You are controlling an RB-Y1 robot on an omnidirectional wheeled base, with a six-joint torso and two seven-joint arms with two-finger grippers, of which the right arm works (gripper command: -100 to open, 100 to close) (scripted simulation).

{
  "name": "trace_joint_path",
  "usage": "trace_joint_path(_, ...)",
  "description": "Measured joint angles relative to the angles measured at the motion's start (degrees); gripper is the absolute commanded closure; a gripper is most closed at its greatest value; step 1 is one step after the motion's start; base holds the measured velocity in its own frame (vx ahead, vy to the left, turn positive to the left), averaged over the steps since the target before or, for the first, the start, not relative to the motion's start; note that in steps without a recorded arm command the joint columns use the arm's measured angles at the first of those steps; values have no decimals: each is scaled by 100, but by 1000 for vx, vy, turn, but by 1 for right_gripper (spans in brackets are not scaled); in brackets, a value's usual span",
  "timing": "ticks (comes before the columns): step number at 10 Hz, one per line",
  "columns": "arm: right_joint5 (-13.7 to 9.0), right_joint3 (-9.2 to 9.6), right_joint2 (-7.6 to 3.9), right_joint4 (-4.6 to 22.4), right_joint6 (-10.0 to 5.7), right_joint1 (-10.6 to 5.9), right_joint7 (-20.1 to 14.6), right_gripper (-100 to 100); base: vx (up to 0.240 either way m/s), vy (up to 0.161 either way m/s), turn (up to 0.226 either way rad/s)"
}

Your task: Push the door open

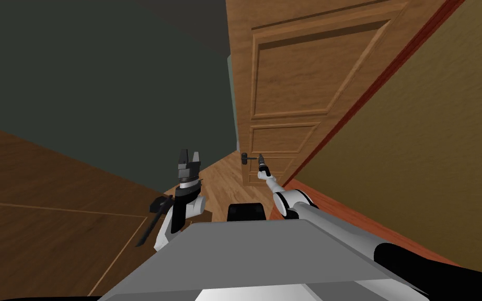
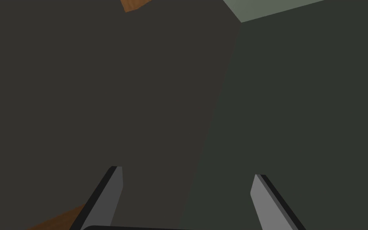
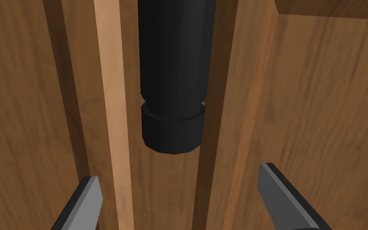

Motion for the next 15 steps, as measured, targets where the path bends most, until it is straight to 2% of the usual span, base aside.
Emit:
trace_joint_path(2,-1,-17,197,-236,93,126,52,-100,63,142,7)
trace_joint_path(3,-1,-11,236,-145,64,79,39,-100,43,115,8)
trace_joint_path(5,-12,-25,404,51,-18,-45,15,-100,26,109,4)
trace_joint_path(6,-12,-24,416,66,-36,-51,13,100,-2,-10,1)
trace_joint_path(12,-10,-13,432,63,-1,-39,10,100,6,-7,29)
trace_joint_path(13,-101,-51,342,486,-199,-235,4,100,82,-1,73)
trace_joint_path(14,-145,-66,299,632,-315,-264,8,100,59,-14,-5)
trace_joint_path(15,-160,-91,318,501,-245,-184,84,100,14,-8,-9)
